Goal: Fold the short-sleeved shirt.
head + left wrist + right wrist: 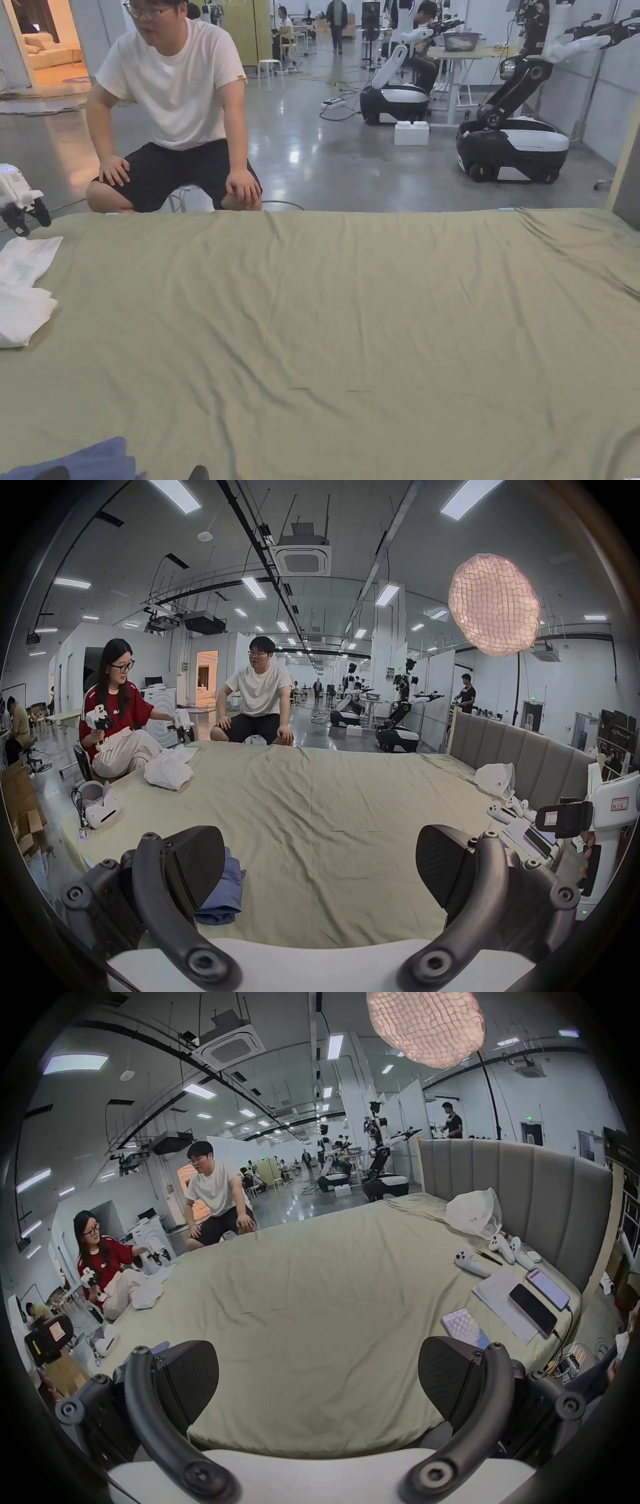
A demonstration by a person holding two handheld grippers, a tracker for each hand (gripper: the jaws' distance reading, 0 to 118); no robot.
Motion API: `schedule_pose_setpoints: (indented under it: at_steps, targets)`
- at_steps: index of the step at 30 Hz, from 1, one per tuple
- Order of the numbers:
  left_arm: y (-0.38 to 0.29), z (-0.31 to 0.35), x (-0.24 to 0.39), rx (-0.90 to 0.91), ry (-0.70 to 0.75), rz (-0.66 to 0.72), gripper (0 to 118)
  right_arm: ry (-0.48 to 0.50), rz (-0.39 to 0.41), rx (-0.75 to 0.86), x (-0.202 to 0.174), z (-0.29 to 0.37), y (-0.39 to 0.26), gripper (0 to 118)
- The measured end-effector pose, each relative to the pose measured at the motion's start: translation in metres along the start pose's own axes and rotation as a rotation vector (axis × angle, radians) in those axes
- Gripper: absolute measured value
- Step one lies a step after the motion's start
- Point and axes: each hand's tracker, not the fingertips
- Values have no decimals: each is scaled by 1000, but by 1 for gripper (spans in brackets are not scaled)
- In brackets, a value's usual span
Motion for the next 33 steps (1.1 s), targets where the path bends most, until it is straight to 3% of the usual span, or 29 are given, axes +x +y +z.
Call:
schedule_pose_setpoints:
  at_steps: [3, 7, 10, 14, 17, 25, 29, 32, 33]
  targets:
    - [0, 3, 0, 2, -7, 6, 112, -28, 12, -11, -8, 2, 0, 114]
    - [-2, 6, 0, -5, -12, 16, 112, -149, 53, -66, -19, -1, -3, 114]
    - [-3, 10, 0, -7, -11, 17, 112, -122, 44, -52, -18, -2, -6, 114]
    - [-3, 10, 1, -13, -14, 10, 112, -89, -58, -69, -14, -5, -6, 114]
    - [-5, 9, 2, -12, -17, 11, 112, -35, -68, -69, -9, -10, -6, 114]
    - [-6, 6, 4, -22, -26, 16, 112, -82, 6, -58, -18, -9, -9, 113]
    - [-7, 6, 5, -25, -27, 19, 112, 13, 58, -16, -14, -7, -14, 114]
    - [-9, 7, 7, -22, -20, 11, 112, -39, 50, 83, -12, 0, -22, 113]
    - [-10, 7, 8, -19, -11, 9, 112, -55, 92, 99, -13, -1, -23, 113]
